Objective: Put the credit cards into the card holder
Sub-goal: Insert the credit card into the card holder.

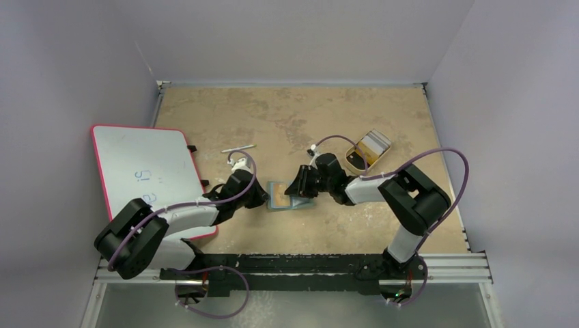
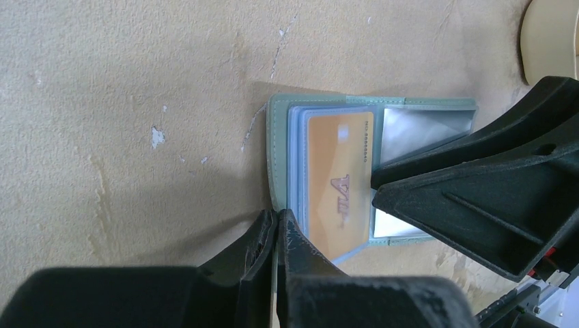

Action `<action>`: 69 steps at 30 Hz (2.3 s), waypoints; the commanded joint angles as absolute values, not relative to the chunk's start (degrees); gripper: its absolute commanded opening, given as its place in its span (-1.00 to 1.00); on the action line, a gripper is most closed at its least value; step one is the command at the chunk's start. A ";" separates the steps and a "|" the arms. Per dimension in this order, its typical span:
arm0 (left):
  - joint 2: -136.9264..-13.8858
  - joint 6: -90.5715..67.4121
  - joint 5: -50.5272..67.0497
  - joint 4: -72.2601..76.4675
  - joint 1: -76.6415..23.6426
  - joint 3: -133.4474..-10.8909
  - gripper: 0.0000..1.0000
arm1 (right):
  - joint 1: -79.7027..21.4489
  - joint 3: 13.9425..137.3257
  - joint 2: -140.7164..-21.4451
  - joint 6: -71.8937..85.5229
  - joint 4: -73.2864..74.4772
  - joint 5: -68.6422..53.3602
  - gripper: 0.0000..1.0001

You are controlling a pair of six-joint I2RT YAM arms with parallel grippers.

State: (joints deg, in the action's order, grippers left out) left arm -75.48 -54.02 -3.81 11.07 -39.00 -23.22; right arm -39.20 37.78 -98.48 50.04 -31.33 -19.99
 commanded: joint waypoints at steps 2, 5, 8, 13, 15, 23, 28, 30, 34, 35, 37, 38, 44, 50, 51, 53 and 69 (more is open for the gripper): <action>-74.37 -54.49 -3.16 12.39 -38.94 -22.91 -1.00 | -39.73 39.81 -97.35 50.03 -31.42 -19.57 -0.41; -74.12 -54.59 -3.04 11.76 -38.89 -23.23 -1.00 | -39.74 39.76 -96.77 49.85 -30.54 -19.37 -0.40; -72.93 -54.09 -4.71 8.35 -38.94 -24.60 -0.94 | -39.75 39.97 -95.24 47.96 -26.51 -17.82 -0.36; -69.15 -55.10 -5.12 5.31 -38.92 -25.62 -0.72 | -39.73 39.33 -91.30 45.71 -21.43 -12.14 -0.37; -67.79 -55.93 -4.87 4.48 -38.87 -26.17 -0.63 | -39.73 39.32 -91.15 44.85 -20.88 -11.43 -0.40; -66.71 -57.72 -2.02 7.10 -38.94 -28.43 -0.42 | -39.73 36.51 -94.32 45.58 -28.32 -10.59 -0.61; -72.43 -57.98 -0.11 12.11 -38.94 -27.98 -0.38 | -39.76 34.38 -96.20 47.18 -32.26 -11.86 -0.62; -74.88 -57.79 0.35 13.77 -38.90 -28.00 -0.36 | -39.73 33.79 -96.17 47.19 -32.45 -11.53 -0.62; -77.44 -57.62 2.09 16.93 -38.91 -27.87 -0.35 | -39.76 32.72 -95.88 47.34 -33.51 -11.76 -0.64; -77.58 -57.63 2.26 17.30 -38.91 -27.92 -0.35 | -39.75 32.76 -95.89 47.20 -33.43 -11.78 -0.64; -77.57 -57.93 2.01 16.71 -38.93 -28.03 -0.35 | -39.73 32.86 -95.82 47.10 -33.32 -11.85 -0.65; -77.34 -57.95 1.65 16.14 -38.94 -28.20 -0.35 | -39.73 32.85 -95.80 47.11 -33.31 -11.86 -0.65; -72.83 -58.97 1.19 10.96 -38.89 -30.40 -0.34 | -39.73 31.97 -95.23 47.65 -33.88 -11.97 -0.68; -71.23 -61.89 4.20 13.05 -38.93 -32.40 -0.32 | -39.74 31.71 -95.01 47.81 -33.83 -12.21 -0.68; -71.94 -61.70 3.96 13.21 -38.91 -32.43 -0.32 | -39.77 31.75 -95.01 47.79 -33.64 -12.14 -0.68; -73.50 -60.88 3.28 14.20 -38.94 -32.01 -0.32 | -39.84 31.93 -94.88 47.77 -33.31 -12.04 -0.68; -77.95 -58.29 0.64 16.28 -38.92 -29.81 -0.29 | -39.77 32.11 -93.77 47.41 -31.77 -12.03 -0.68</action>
State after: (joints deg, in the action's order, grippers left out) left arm -78.72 -59.44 1.85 12.97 -39.00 -30.22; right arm -39.48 32.42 -95.18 47.92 -33.23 -12.69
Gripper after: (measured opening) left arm 0.350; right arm 0.160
